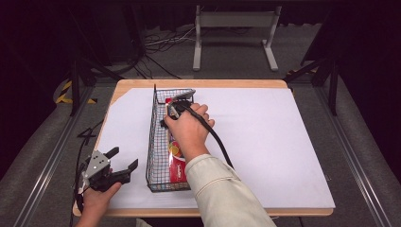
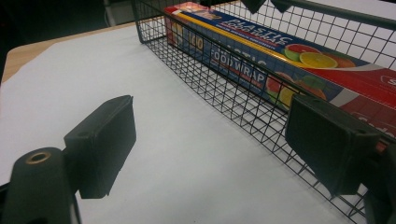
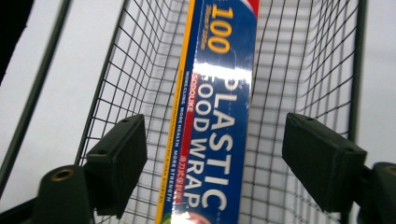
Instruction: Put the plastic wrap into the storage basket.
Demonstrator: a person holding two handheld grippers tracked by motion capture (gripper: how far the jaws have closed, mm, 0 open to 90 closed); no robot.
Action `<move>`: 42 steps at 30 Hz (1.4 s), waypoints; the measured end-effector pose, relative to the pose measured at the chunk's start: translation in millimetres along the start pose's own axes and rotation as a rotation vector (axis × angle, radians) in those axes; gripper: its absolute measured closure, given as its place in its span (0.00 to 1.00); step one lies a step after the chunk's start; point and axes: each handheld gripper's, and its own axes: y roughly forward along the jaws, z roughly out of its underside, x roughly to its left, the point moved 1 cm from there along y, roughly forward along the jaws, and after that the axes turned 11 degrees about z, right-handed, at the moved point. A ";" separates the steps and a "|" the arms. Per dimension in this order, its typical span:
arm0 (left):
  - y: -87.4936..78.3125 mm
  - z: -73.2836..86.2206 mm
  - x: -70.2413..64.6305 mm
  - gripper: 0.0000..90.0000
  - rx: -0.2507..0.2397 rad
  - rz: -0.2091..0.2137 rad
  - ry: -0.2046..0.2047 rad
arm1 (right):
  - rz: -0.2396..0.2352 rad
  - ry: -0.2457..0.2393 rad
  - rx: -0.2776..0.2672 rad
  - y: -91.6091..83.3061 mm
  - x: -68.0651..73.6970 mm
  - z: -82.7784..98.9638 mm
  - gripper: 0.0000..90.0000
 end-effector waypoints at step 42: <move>8.4 -1.0 2.1 0.19 0.022 0.005 -0.024 | -0.128 -0.186 -0.213 -85.8 -116.5 17.6 0.22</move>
